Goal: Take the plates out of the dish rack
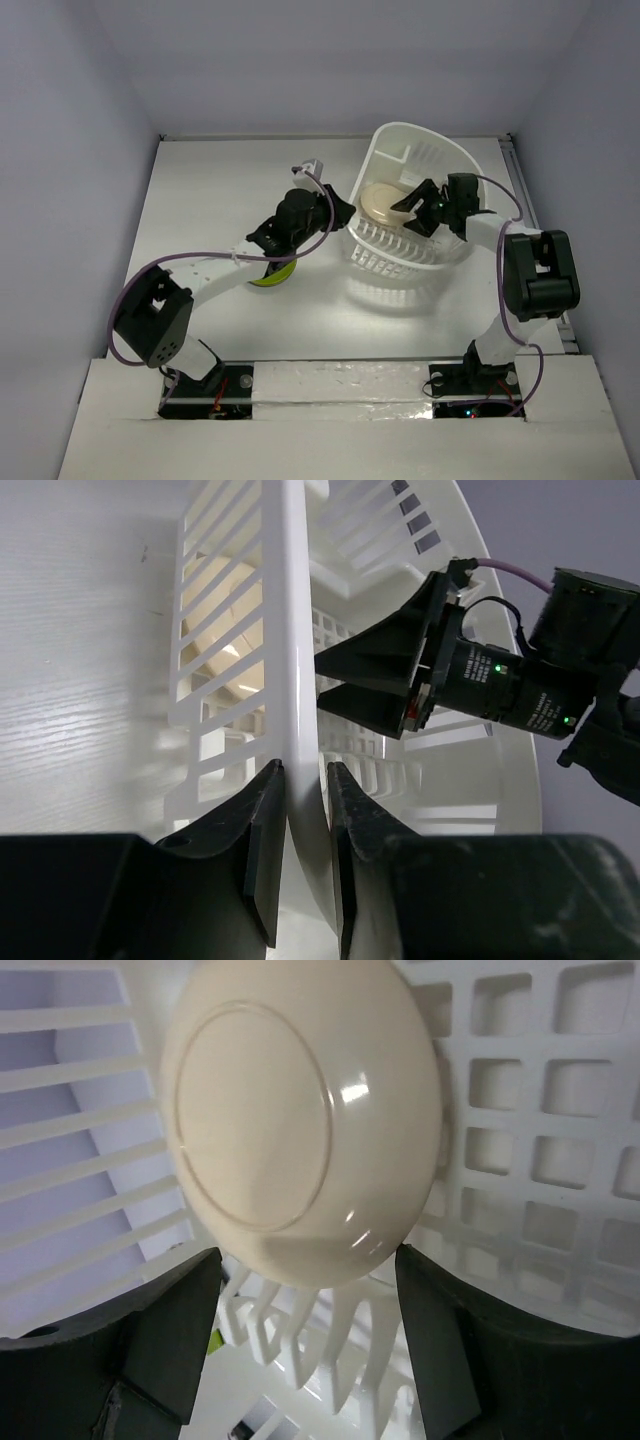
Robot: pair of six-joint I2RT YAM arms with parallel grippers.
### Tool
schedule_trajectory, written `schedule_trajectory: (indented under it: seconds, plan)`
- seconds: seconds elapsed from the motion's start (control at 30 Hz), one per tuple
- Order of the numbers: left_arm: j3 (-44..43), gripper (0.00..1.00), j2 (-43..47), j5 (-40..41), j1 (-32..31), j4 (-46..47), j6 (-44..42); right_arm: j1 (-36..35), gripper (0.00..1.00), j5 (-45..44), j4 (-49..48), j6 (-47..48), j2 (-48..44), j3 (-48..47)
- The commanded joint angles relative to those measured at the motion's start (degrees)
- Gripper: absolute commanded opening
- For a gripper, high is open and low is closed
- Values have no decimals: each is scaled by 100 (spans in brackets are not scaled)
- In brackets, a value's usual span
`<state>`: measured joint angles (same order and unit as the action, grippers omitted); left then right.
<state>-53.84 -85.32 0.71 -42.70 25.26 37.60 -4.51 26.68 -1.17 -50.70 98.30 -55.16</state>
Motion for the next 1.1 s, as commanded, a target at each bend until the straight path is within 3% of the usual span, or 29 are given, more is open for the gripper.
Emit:
schedule_trajectory:
  seconds: [0.0, 0.13, 0.27, 0.7, 0.83, 0.87, 0.93, 0.97, 1.07]
  plan:
    - [128, 0, 296, -256, -72, 480, -16, -76, 75, -21, -1575, -186, -355, 258]
    - [313, 0, 297, -255, -125, 542, 36, -76, 76, -329, -2597, -537, -786, 690]
    - [313, 0, 139, -273, -125, 507, 36, -76, 74, -294, -3170, -775, -611, 804]
    - [260, 0, 6, -273, -239, 507, 80, -260, 64, -1288, -2424, -748, -180, 471]
    - [243, 0, -37, -247, -239, 472, 54, -313, 43, -1427, -1871, -705, -65, 225]
    - [182, 0, -107, -247, -239, 472, 54, -313, 31, -1472, -1756, -592, -92, 181]
    - [120, 0, -186, -229, -239, 419, 98, -375, 21, -1604, -1379, -424, -162, -47]
    - [111, 0, -213, -229, -239, 445, 185, -375, 11, -1630, -1221, -189, -232, -161]
    - [94, 6, -301, -142, -292, 612, 343, -375, 0, -1876, -369, 426, -337, -802]
